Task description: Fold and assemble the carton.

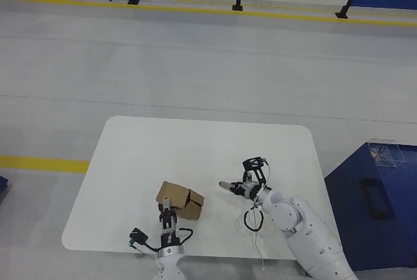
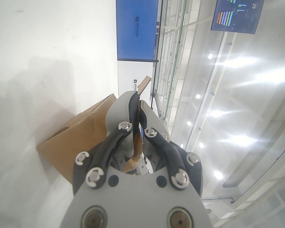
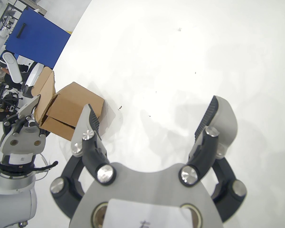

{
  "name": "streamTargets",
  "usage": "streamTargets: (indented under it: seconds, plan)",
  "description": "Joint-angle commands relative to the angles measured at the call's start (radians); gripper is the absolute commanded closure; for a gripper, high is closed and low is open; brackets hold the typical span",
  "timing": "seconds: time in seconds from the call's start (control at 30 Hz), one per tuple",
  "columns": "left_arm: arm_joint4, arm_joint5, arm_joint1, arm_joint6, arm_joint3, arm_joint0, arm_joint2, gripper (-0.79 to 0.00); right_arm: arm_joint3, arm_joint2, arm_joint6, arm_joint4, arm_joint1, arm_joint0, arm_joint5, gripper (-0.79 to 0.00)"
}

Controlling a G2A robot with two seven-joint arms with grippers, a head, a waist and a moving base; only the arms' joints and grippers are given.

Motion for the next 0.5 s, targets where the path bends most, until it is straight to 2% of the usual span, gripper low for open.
streamTargets:
  seconds: [0.0,0.1,0.2,0.3,0.47]
  plan:
    - [-0.054,-0.021,-0.009,0.011,-0.043,0.039,0.044,0.0,-0.002,0.01,-0.005,0.012,0.001,-0.002,-0.004,-0.785]
    - [-0.2,-0.034,-0.016,-0.046,-0.108,0.079,0.067,0.0,-0.004,0.022,-0.009,0.022,0.002,-0.004,-0.009,-0.785]
    - [-0.332,0.022,-0.019,-0.073,-0.153,0.091,0.054,0.0,-0.003,0.035,-0.011,0.027,0.004,-0.006,-0.014,-0.785]
    - [-0.336,0.039,-0.025,-0.039,-0.095,0.045,0.038,0.0,-0.001,0.044,-0.007,0.03,0.005,-0.007,-0.019,-0.785]
    - [-0.311,-0.005,-0.04,0.039,0.026,-0.027,0.026,0.0,0.003,0.049,0.002,0.03,0.006,-0.006,-0.017,-0.785]
